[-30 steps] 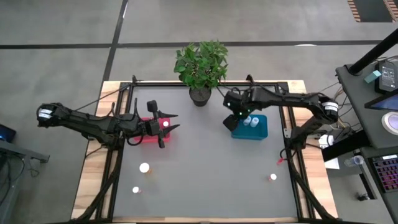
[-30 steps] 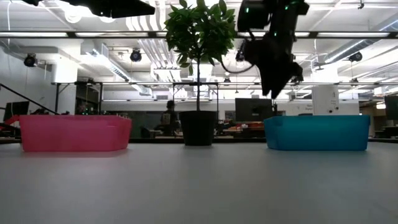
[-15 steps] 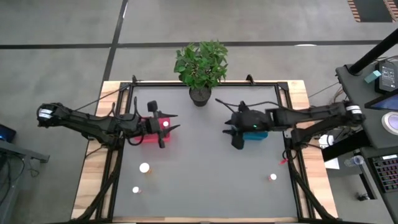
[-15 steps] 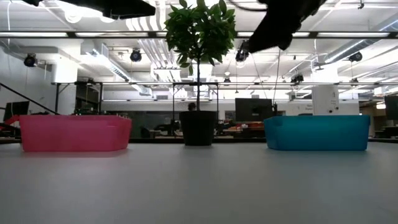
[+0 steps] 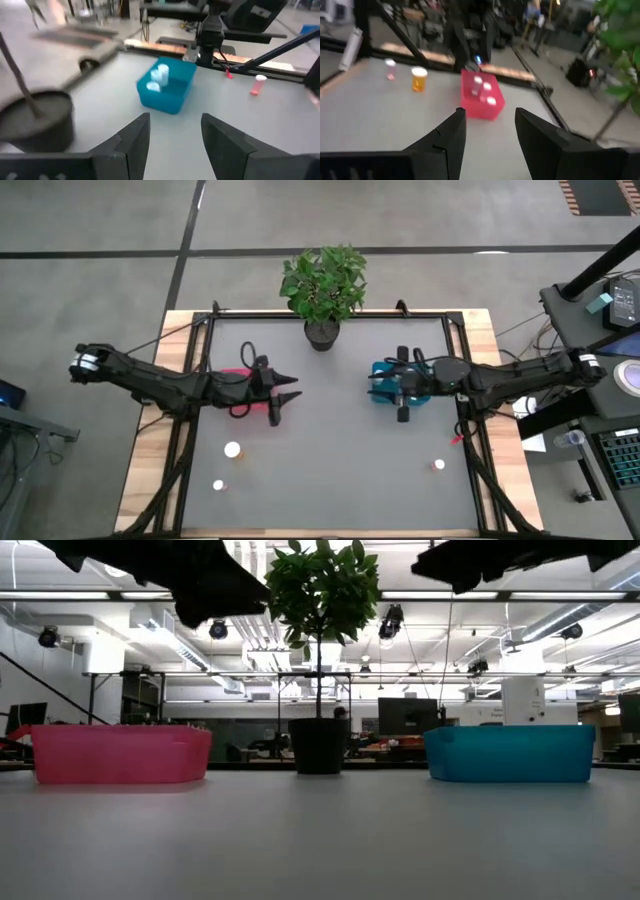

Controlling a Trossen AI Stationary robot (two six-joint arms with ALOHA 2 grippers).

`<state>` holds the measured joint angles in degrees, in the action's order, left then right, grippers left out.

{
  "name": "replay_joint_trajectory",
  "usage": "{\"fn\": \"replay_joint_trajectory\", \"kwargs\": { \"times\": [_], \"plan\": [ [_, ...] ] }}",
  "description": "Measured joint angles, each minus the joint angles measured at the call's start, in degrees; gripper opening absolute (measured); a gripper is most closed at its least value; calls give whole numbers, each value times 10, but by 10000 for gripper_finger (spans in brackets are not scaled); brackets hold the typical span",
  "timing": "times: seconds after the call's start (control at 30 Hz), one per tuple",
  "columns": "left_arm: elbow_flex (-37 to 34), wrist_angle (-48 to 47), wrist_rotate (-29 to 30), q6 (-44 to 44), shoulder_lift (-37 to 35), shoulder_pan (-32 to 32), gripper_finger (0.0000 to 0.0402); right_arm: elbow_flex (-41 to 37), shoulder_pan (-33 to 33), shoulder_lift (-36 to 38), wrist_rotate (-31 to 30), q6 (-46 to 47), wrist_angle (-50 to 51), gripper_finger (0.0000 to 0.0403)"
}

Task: Pick and place medicine bottles into bin by pill shape (circle, oval)
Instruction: Put the pink tablet bottle into the red bin

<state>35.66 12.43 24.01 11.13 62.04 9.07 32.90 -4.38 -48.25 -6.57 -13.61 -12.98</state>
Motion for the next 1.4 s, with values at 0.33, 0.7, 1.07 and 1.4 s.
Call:
{"fn": "replay_joint_trajectory", "kwargs": {
  "times": [0.33, 0.7, 1.07, 1.4],
  "plan": [
    [39, 4, -48, 173, 59, 4, 160, -51, 0, 95, 25, -55, -38, 143],
    [62, -63, -213, 579, 92, 41, 160, -56, 0, 128, 25, -60, -20, 136],
    [148, -74, -312, 738, 177, 138, 160, -56, 0, 126, 26, -61, -18, 136],
    [259, -484, -451, 750, 222, 159, 160, -56, 0, 126, 25, -65, -18, 137]
  ]
}}
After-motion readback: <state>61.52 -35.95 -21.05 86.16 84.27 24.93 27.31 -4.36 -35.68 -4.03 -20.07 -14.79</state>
